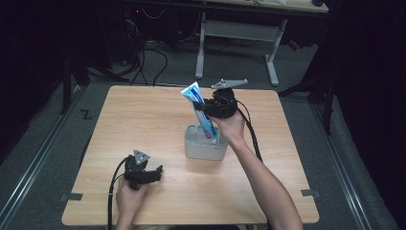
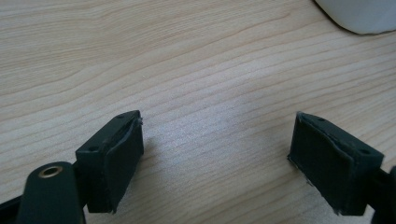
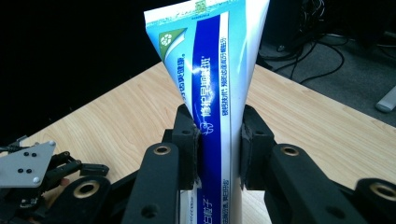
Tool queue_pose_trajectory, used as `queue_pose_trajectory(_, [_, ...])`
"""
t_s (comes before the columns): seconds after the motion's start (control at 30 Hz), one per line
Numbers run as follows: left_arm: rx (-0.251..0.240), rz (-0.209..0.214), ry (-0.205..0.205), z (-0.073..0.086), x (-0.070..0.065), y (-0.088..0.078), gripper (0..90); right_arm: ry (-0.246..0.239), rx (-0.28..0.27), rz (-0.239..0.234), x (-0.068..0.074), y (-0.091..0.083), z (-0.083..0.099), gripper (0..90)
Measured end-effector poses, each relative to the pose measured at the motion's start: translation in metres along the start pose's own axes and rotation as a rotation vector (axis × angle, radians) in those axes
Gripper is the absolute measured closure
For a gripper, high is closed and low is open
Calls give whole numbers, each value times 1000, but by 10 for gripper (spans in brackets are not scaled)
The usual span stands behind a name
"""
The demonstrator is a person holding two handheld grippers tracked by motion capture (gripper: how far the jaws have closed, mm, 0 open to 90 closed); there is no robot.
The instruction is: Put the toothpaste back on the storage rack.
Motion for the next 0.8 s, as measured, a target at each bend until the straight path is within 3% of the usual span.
queue_pose_trajectory(0.1, [0,0,0,0,0,0,179,-20,15,5,2,1,2,723])
queue_pose_trajectory(0.8, [-3,-1,-1,0,0,0,179,-19,45,-1,2,7,18,722])
Point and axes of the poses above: each handheld gripper's, and its own axes: y roughly forward along the jaws, z roughly out of its underside, x roughly to its left, the point moved 7 cm from there along y, roughly forward along the jaws, and after that the axes turned 13 degrees about -y, right-handed, at the moved point
